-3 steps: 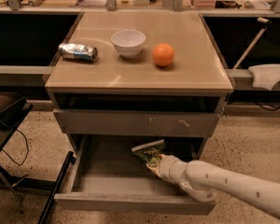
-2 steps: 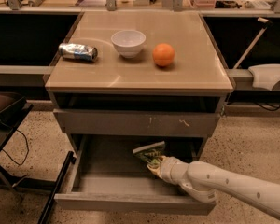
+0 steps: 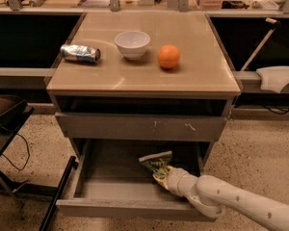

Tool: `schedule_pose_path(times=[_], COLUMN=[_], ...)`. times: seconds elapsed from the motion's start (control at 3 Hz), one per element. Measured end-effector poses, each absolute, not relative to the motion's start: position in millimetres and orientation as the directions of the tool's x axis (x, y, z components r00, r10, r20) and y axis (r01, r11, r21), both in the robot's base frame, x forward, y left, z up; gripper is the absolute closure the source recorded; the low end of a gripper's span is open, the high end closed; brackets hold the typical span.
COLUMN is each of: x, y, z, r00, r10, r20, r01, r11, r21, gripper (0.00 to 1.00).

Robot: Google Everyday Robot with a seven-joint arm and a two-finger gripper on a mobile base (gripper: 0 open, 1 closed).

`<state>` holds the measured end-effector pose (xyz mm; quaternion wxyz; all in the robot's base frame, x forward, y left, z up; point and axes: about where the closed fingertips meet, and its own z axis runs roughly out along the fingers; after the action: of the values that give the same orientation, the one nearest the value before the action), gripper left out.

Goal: Place green jalapeno chip bag into middle drawer

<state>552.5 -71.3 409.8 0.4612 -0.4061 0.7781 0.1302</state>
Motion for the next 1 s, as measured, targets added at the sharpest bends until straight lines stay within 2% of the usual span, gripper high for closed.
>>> schedule_pose_path(times=[0.33, 1.0], x=[551.7, 551.7], y=[-71.7, -71.6], z=[408.7, 408.7], r00=[-0.248, -0.248], r10=[-0.509, -0.509], r20=[-0.824, -0.824], r01=[-0.751, -0.751], r11=[0.638, 0.638], r21=[-0.169, -0.169], gripper=[0.81, 0.35])
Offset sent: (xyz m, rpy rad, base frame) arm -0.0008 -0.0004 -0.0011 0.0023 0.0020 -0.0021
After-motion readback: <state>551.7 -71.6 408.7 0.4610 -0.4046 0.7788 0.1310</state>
